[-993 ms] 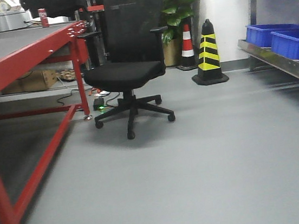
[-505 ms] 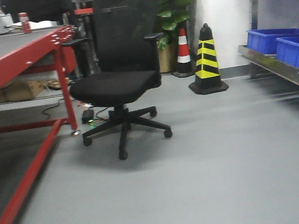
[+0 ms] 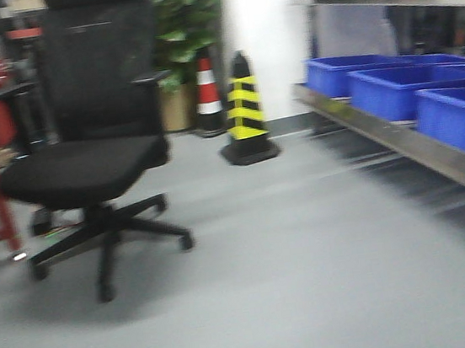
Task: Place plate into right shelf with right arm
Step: 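Drive the base to the metal shelf holding the plate in the right gripper, then move the held plate into the blue bin on the shelf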
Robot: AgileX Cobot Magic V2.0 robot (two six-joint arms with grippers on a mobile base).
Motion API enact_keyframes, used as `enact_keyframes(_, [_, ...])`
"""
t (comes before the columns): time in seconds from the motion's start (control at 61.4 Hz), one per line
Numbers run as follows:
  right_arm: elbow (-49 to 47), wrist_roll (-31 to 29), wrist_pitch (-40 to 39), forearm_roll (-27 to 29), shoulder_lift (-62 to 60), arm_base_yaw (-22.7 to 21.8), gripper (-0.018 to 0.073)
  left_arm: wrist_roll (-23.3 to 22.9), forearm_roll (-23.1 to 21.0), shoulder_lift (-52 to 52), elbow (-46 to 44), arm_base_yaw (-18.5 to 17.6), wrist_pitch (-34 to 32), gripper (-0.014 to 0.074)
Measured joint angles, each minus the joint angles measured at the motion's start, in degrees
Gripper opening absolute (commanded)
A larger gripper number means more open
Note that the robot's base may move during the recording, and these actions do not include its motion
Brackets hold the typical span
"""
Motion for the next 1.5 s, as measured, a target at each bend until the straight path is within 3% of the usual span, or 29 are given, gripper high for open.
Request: enact_keyframes(1.498, [0.0,0.0,0.0,0.0,0.0,0.0,0.0054,0.0,0.0,0.0,0.0,0.0,0.0,-0.0047])
